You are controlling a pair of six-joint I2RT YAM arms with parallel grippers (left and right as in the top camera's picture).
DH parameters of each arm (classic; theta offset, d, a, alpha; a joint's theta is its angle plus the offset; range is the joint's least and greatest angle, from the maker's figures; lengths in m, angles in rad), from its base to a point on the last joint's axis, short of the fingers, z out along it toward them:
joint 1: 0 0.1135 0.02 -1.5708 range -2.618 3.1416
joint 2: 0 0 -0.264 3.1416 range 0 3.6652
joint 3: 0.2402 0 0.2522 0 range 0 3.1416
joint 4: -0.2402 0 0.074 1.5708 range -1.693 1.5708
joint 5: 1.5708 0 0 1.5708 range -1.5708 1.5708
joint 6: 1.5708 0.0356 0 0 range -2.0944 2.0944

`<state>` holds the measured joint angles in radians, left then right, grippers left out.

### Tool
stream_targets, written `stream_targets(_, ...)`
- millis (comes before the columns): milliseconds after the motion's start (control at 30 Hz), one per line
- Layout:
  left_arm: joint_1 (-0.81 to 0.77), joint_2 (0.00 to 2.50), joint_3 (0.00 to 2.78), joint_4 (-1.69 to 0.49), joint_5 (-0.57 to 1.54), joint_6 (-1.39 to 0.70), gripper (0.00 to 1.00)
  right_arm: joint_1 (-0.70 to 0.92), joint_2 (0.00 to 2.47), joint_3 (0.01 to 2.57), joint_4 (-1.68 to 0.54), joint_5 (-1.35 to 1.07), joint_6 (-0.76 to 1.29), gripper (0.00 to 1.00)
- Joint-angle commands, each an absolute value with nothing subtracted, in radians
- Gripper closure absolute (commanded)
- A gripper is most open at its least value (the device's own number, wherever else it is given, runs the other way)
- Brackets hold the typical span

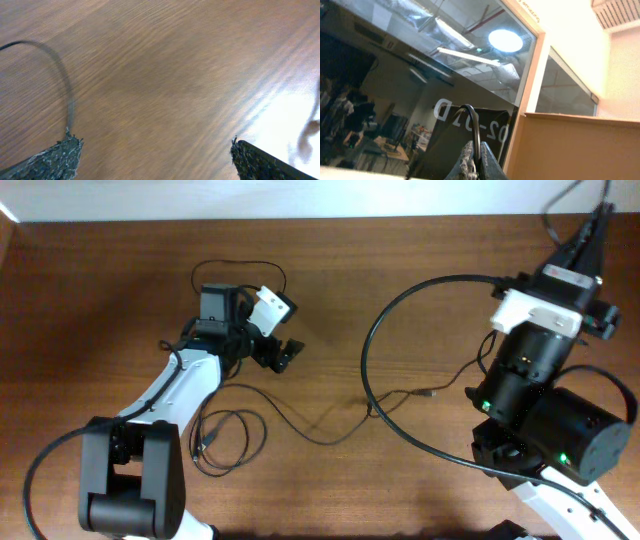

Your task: Untangle cables

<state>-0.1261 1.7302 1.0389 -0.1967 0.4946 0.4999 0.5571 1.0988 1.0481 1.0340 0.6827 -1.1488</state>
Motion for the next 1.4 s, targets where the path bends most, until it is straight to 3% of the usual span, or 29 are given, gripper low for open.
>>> stream_targets(0,-0.173,1.734,1.043,-0.223,0.645,0.483,0.01,0.554,1.1,1.066,0.947,0.66,-1.175,0.96)
stream_targets(167,-0.21,1.714,1.048,-0.363,0.837,0.459,0.01,0.554,1.102,1.066,0.85,0.718,-1.174,0.96)
stream_targets(233,-0.184,1.655,1.076,-0.448,0.849,0.265,0.01,0.554,1.106,1.066,0.83,0.815,-1.171,0.96)
stream_targets(300,-0.175,1.591,1.104,-0.554,0.857,0.243,0.01,0.554,1.115,1.066,0.797,0.824,-1.171,0.96)
stream_targets(433,-0.214,1.461,1.11,-0.639,0.773,0.243,0.01,0.554,1.154,1.066,0.796,0.825,-1.171,0.96)
stream_targets(533,-0.307,1.457,1.11,-0.694,0.534,0.244,0.01,0.537,1.177,1.066,0.8,0.823,-1.053,0.96)
stream_targets(700,-0.383,1.458,1.106,-0.685,0.529,0.252,0.01,0.431,1.177,1.066,0.878,0.82,-0.883,0.96)
stream_targets(867,-0.423,1.459,1.099,-0.677,0.526,0.251,0.01,0.348,1.177,1.066,1.03,0.781,-0.881,0.96)
stream_targets(1133,-0.564,1.594,1.098,-0.619,0.525,0.209,0.01,0.339,1.177,1.066,1.025,0.794,-0.881,0.96)
stream_targets(1367,-0.635,1.765,1.098,-0.534,0.332,0.149,0.02,0.339,1.177,1.066,1.025,0.799,-0.881,0.96)
